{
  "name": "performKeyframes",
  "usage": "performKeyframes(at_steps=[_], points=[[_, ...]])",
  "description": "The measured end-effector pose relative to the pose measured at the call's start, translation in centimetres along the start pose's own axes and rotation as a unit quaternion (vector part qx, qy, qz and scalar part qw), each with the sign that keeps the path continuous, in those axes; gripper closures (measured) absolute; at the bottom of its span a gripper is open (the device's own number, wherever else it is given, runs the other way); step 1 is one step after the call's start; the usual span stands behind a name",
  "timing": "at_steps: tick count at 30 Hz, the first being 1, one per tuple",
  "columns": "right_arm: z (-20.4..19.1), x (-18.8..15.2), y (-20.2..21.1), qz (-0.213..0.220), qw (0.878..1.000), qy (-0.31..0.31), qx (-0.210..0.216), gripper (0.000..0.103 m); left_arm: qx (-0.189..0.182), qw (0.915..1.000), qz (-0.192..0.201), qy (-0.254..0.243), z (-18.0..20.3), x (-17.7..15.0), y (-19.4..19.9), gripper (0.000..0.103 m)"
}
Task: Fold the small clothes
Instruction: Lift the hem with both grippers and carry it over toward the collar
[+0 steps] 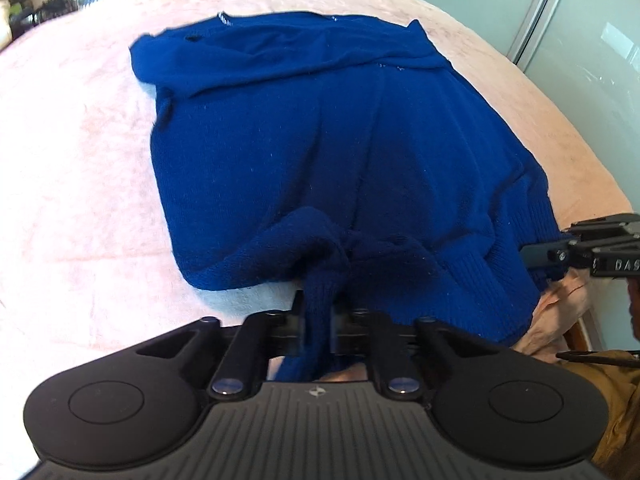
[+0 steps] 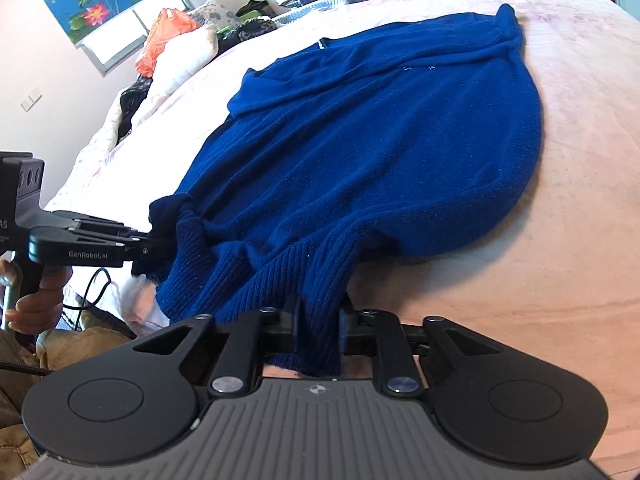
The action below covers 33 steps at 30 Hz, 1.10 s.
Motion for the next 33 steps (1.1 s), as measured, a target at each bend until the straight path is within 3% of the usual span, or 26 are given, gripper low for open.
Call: performKeyframes(at_steps=[7,14,19,25,33], points=[[-0.3,2.4,3.7,0.063,0.997,-0.010,0.036,0.086,0.010,0.9973,0.072,0.011,0.0,2.0,4.7,0.095],[-0.3,5.3,7.1,0.130,0.990,-0.014,0.057,0.086,0.005,0.9841,0.165,0.066,-1.3,5.0,9.2,0.095],[2.4,7.7,6.0,0.141,0.988,-0.050,0.025,0.086,0.019,0.9817,0.156,0.108,-2.6,7.2,7.9,0.095],[3.2,11.9,6.0,0.181,0.982,-0.043,0.018,0.086,0.041,0.9730,0.190,0.124,-3.8,11.0,8.8,0.095],[5.6,16.8,4.9,0.216,0.975,-0.048,-0.018,0.086,0.079,0.9701,0.189,0.129,-5.4,15.7,7.1,0.095]])
Point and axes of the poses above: each gripper's, at about its wrist camera, not at the fingertips, and y roughly against the way its jaws point, z to its right, x to its top, the point moved 7 cm from there along -y, roughly the way its jaws point, and after that the axes turned 6 degrees about -z, right-handed, at the moved point
